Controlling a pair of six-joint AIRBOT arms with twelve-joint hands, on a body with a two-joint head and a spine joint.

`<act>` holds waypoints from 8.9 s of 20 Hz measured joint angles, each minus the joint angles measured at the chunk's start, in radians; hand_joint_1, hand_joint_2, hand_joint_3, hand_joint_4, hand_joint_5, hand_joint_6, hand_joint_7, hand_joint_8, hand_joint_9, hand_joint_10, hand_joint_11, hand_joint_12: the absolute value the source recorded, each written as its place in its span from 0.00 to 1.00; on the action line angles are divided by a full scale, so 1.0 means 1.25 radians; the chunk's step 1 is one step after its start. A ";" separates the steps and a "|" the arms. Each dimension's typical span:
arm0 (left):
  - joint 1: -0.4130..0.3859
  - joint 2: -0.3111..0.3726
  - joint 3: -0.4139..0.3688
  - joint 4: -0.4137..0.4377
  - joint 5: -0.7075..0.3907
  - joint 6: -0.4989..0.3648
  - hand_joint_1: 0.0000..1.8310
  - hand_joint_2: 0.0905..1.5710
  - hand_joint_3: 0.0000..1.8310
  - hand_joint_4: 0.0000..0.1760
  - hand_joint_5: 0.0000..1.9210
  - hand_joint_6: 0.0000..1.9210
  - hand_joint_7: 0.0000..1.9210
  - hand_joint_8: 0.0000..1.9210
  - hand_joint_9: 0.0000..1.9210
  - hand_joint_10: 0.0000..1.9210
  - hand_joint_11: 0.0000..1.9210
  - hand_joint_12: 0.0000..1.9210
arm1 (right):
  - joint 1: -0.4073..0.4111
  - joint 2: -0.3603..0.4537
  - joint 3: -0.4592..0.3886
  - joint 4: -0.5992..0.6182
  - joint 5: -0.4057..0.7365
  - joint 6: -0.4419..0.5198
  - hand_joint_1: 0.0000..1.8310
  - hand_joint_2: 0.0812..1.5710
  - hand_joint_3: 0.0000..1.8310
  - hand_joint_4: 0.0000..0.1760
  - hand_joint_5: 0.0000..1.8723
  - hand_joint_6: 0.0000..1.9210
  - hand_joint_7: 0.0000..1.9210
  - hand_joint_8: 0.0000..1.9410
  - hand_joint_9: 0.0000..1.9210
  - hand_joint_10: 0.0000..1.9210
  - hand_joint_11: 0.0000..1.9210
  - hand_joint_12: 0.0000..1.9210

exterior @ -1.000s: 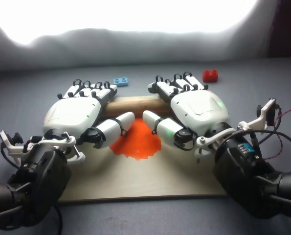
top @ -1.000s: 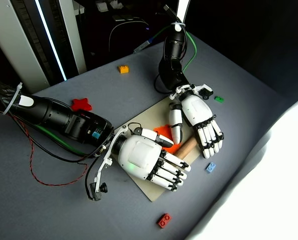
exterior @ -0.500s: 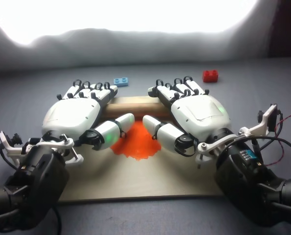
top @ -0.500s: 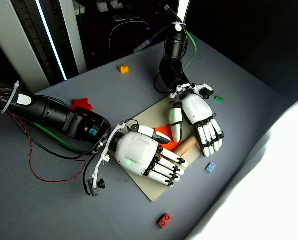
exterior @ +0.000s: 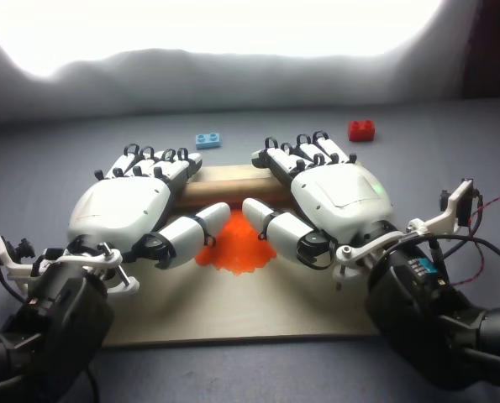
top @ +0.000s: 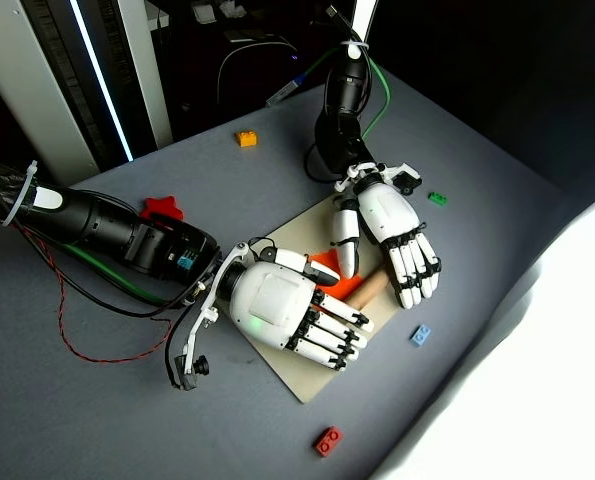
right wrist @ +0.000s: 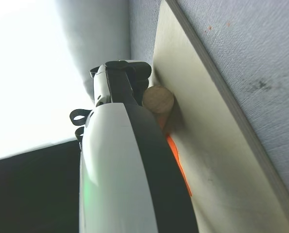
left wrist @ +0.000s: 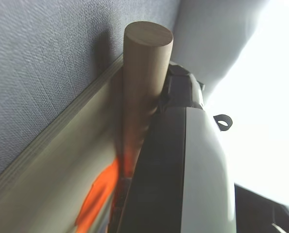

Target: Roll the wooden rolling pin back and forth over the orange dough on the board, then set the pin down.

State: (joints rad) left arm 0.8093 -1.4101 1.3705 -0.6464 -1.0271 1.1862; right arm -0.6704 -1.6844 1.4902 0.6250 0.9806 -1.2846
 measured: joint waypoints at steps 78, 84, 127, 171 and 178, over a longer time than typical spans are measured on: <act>0.100 0.126 -0.212 0.066 -0.068 0.004 0.00 0.84 0.00 0.00 0.14 0.00 0.17 0.00 0.14 0.00 0.00 0.32 | -0.071 -0.025 -0.145 0.050 0.206 -0.170 0.00 0.87 0.00 0.00 0.08 0.34 0.24 0.00 0.08 0.33 0.00 0.60; 0.103 0.135 -0.220 0.069 -0.062 0.004 0.00 0.84 0.00 0.00 0.14 0.00 0.17 0.00 0.14 0.00 0.00 0.31 | -0.081 -0.025 -0.161 0.050 0.224 -0.177 0.00 0.87 0.00 0.00 0.09 0.34 0.25 0.00 0.08 0.33 0.00 0.61; 0.196 0.152 -0.300 0.078 -0.162 -0.013 0.00 0.84 0.00 0.00 0.15 0.00 0.18 0.00 0.16 0.00 0.00 0.33 | -0.120 -0.010 -0.213 0.024 0.275 -0.254 0.00 0.86 0.00 0.00 0.07 0.32 0.24 0.00 0.07 0.33 0.00 0.60; 0.231 0.153 -0.319 0.117 -0.187 -0.026 0.00 0.84 0.00 0.00 0.14 0.00 0.18 0.00 0.15 0.00 0.00 0.32 | -0.135 0.000 -0.274 0.046 0.317 -0.315 0.00 0.86 0.00 0.00 0.07 0.33 0.25 0.00 0.08 0.34 0.00 0.62; 0.222 0.156 -0.316 0.124 -0.173 -0.026 0.00 0.84 0.00 0.00 0.14 0.00 0.17 0.00 0.15 0.00 0.00 0.31 | -0.126 0.006 -0.276 0.057 0.304 -0.317 0.00 0.86 0.00 0.00 0.08 0.33 0.25 0.00 0.09 0.33 0.00 0.62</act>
State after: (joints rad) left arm 1.0866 -1.2148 0.9756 -0.4919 -1.2434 1.1542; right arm -0.8276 -1.6764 1.1454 0.6960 1.3605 -1.6806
